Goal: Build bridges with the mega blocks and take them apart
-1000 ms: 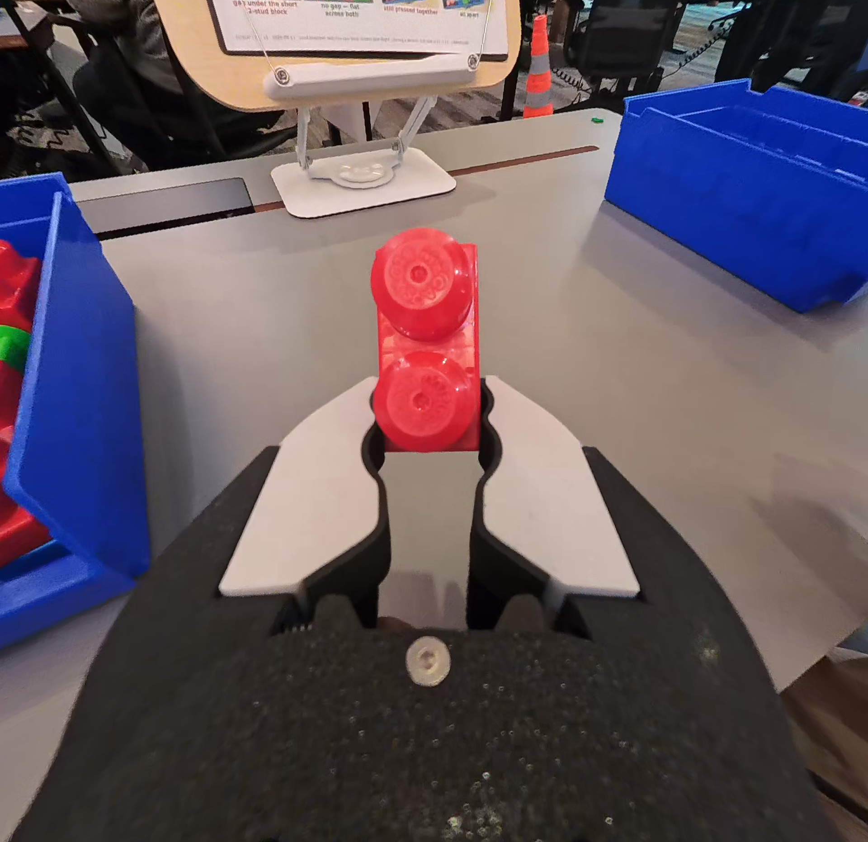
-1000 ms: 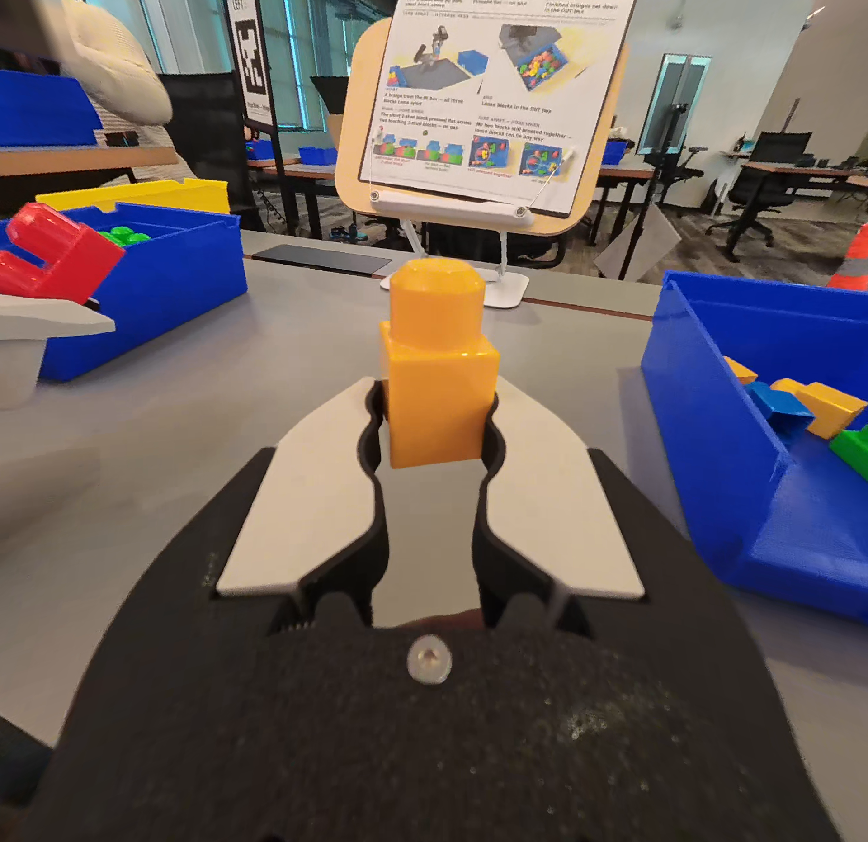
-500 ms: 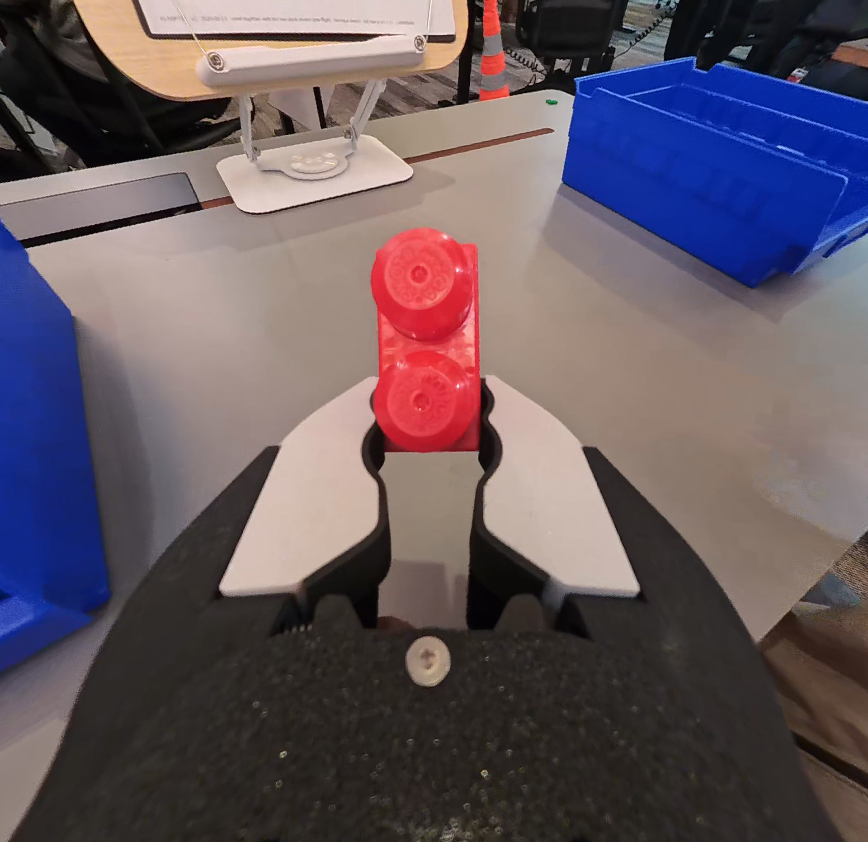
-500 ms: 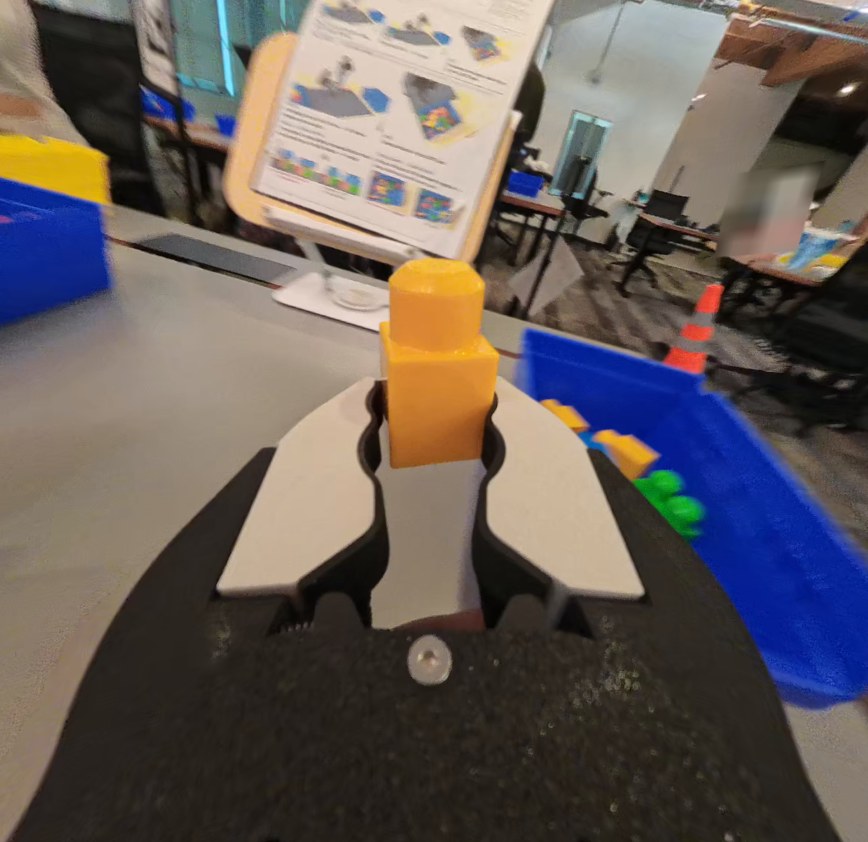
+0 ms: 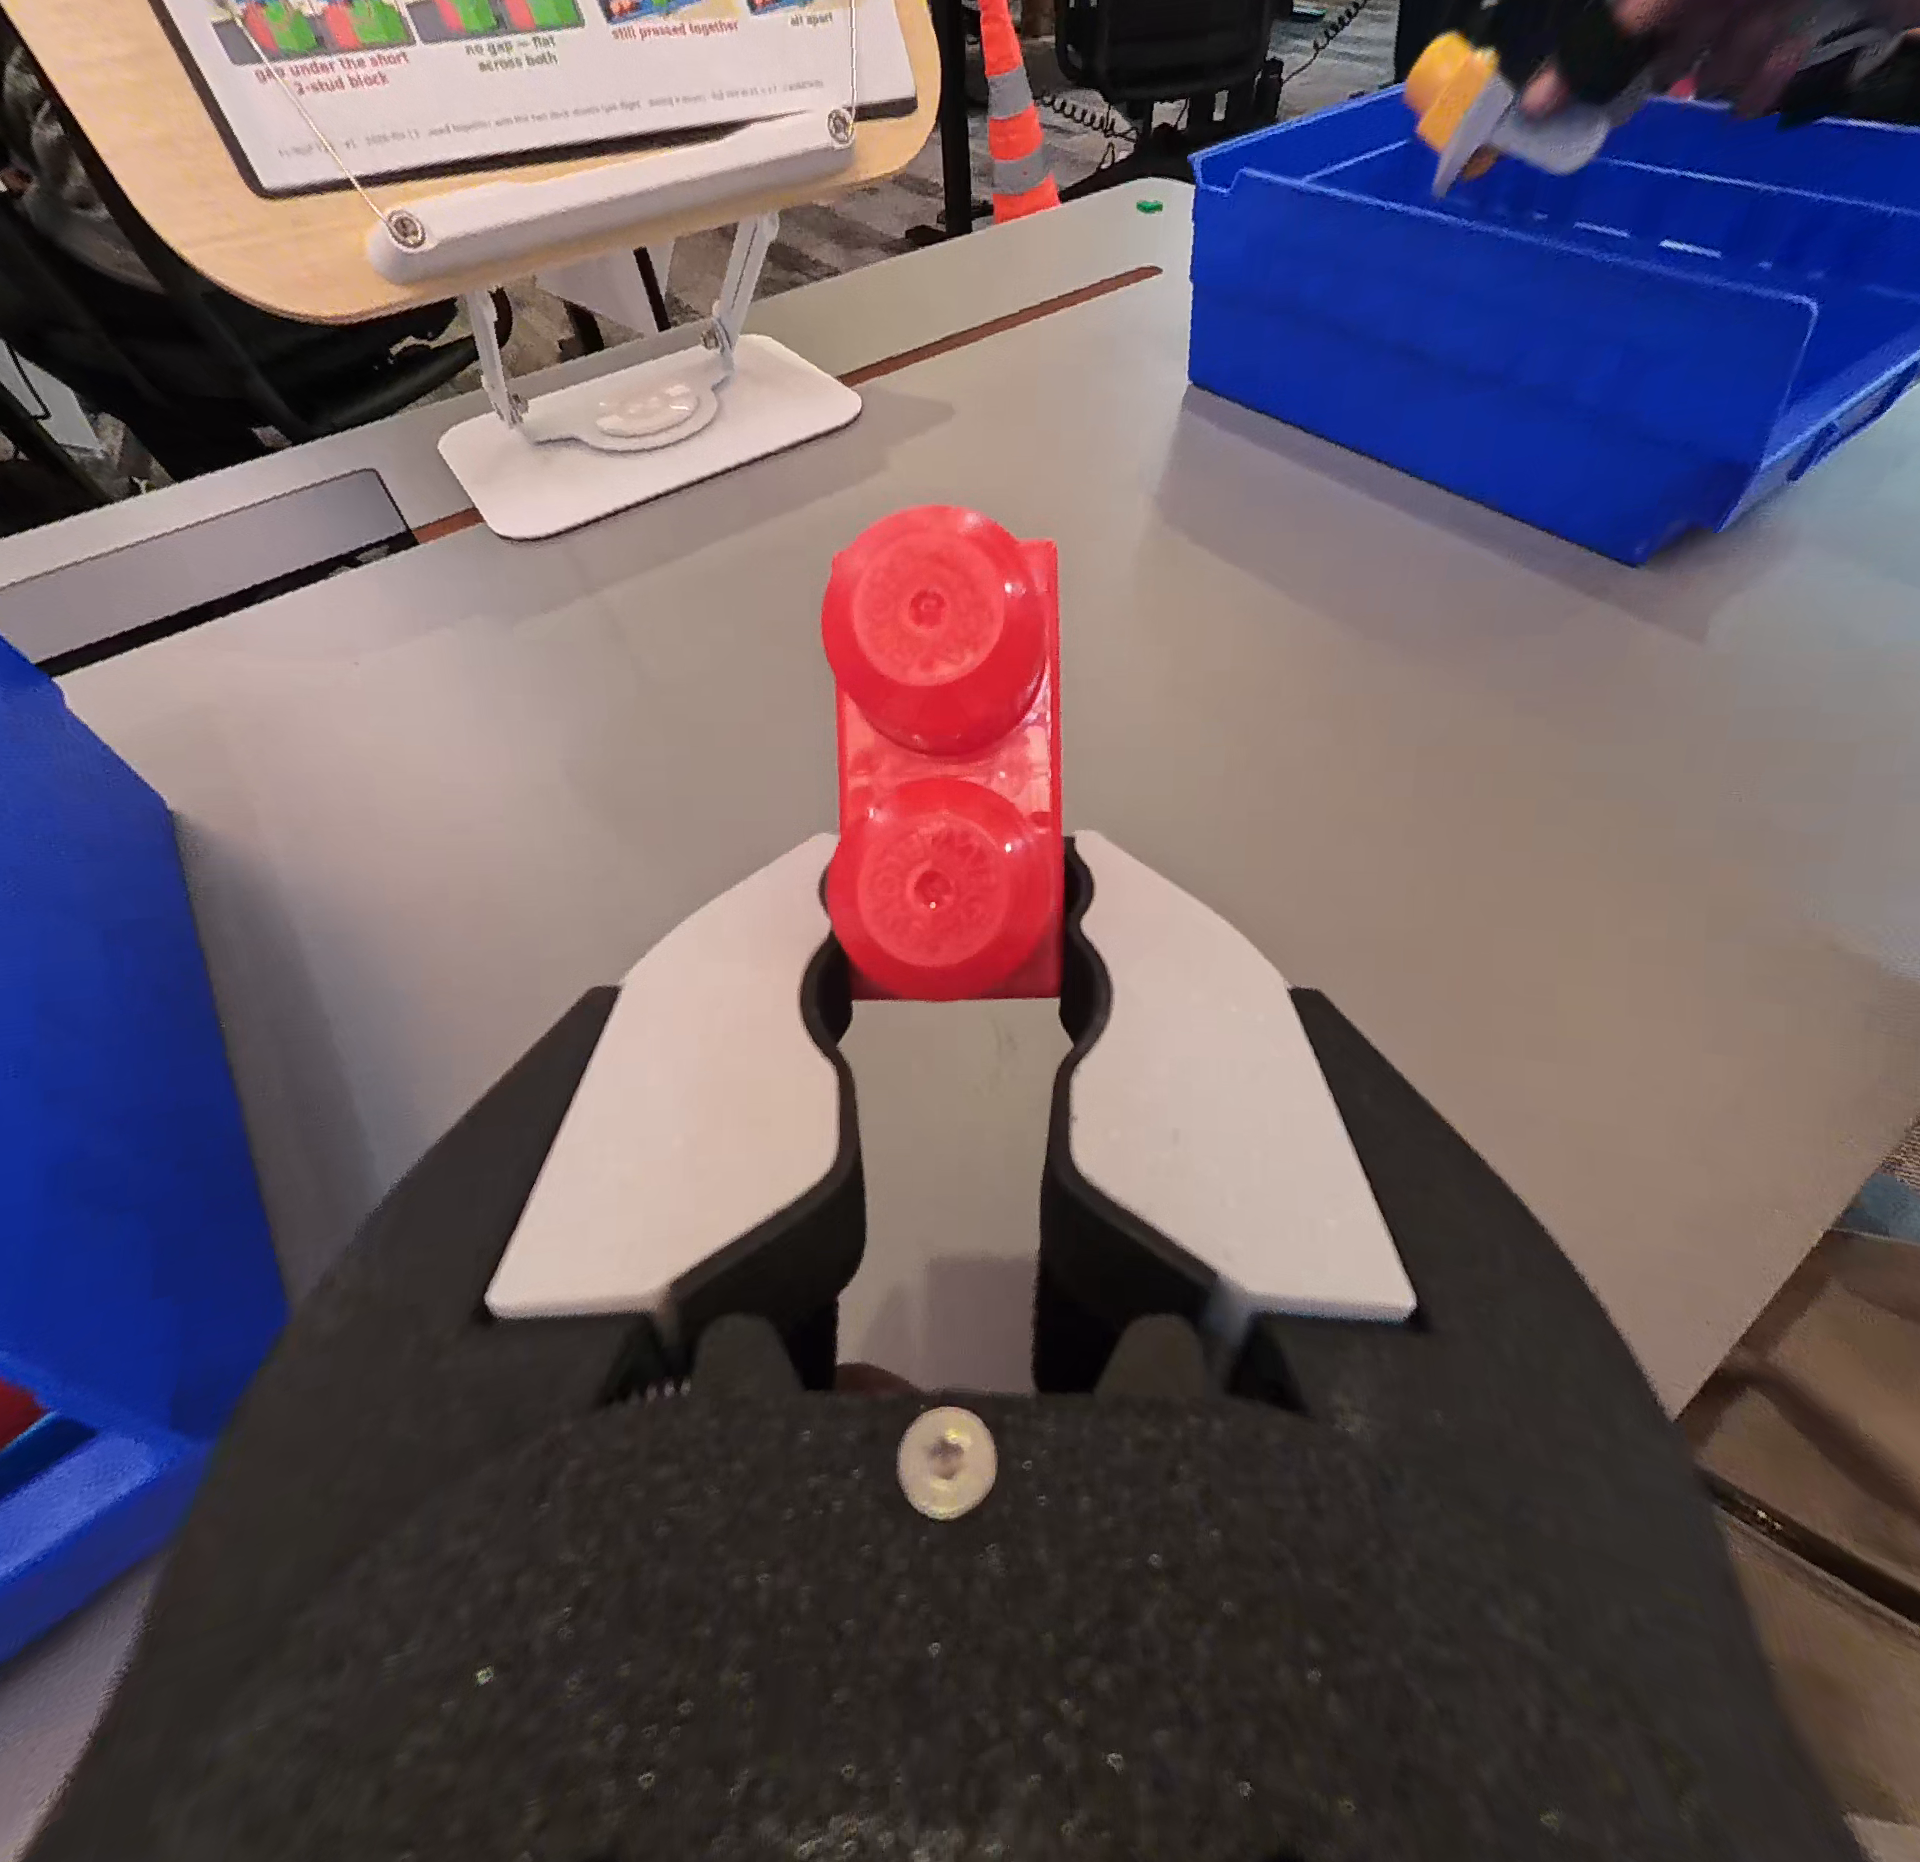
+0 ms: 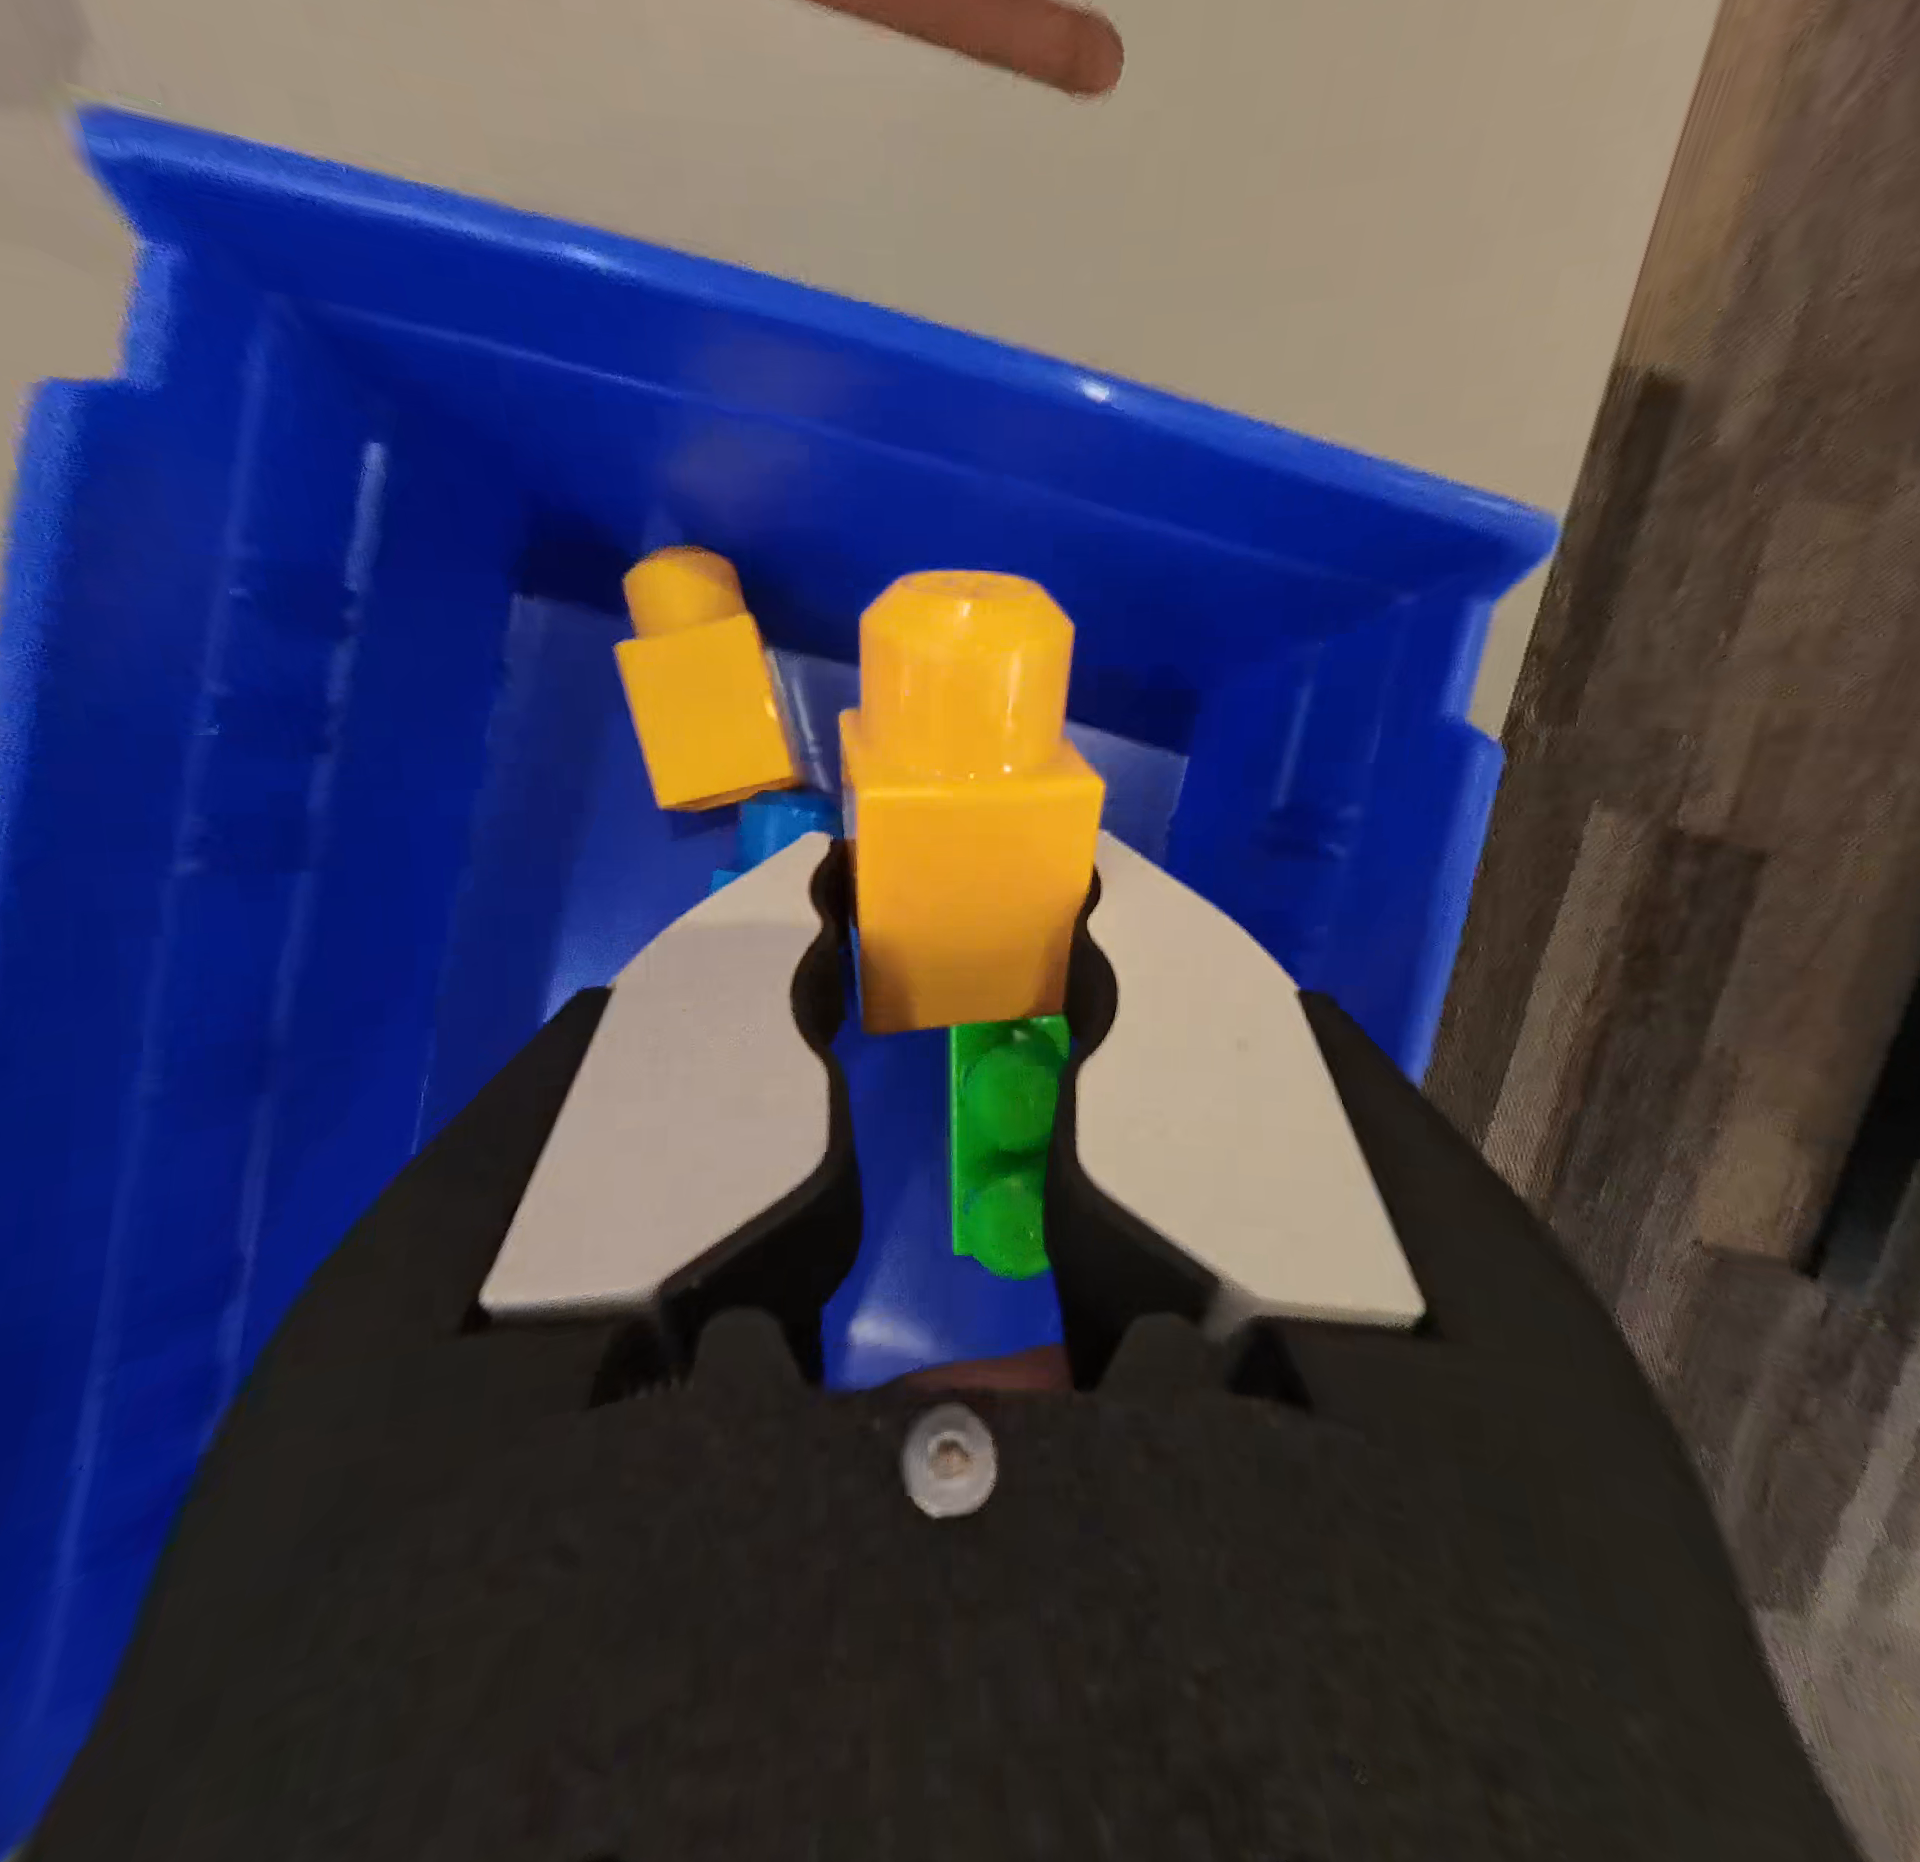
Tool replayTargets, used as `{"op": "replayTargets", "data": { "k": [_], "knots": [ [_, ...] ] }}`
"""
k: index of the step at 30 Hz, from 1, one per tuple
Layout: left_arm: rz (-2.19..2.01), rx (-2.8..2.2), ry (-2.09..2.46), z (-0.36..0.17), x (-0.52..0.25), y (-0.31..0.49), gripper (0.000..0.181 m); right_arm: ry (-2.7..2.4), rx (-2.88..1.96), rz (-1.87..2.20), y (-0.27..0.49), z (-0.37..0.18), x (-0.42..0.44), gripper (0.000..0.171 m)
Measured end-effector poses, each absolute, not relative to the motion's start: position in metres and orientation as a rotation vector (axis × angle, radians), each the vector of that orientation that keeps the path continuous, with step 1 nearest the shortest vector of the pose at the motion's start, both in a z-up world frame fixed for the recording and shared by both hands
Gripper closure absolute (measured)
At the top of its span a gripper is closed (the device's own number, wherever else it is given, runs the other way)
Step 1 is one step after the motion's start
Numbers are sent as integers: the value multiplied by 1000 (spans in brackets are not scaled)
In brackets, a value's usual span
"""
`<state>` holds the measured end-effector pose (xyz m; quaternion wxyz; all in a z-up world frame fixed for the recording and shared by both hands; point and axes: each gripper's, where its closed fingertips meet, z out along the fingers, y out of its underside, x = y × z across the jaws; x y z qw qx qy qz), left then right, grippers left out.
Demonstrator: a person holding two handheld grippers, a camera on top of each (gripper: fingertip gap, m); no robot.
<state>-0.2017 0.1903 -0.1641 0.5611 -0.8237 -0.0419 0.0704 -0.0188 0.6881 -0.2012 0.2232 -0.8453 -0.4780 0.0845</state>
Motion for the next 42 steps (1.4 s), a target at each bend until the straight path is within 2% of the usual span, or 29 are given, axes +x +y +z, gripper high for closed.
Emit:
{"op": "replayTargets", "data": {
  "k": [4,15,19,23,27,31,34,38,42],
  "knots": [
    [170,-1938,-73,-161,-200,190,145,-1294,-2470,119,704,-215,-21,131],
    [160,-1946,-26,-164,-192,191,145,-1398,-2782,22,686,-250,-9,131],
    [157,-1947,-19,-164,-190,191,145,-1407,-2771,33,686,-249,-7,124],
    [150,-1949,-17,-164,-189,193,145,-1442,-2659,33,690,-225,-8,113],
    [144,-1945,-31,-162,-194,193,145,-1452,-2382,108,678,-159,-13,109],
    [148,-1949,-57,-162,-204,193,145,-1383,-1994,203,620,-82,-10,109],
    [148,-1945,-89,-161,-212,193,145,-1293,-1691,242,554,-46,-6,110],
    [160,-1943,-142,-161,-224,191,145,-1133,-1383,359,457,-40,-9,111],
    [159,-1931,-199,-162,-230,187,145,-938,-1249,369,399,-66,-3,112]
  ]
}}
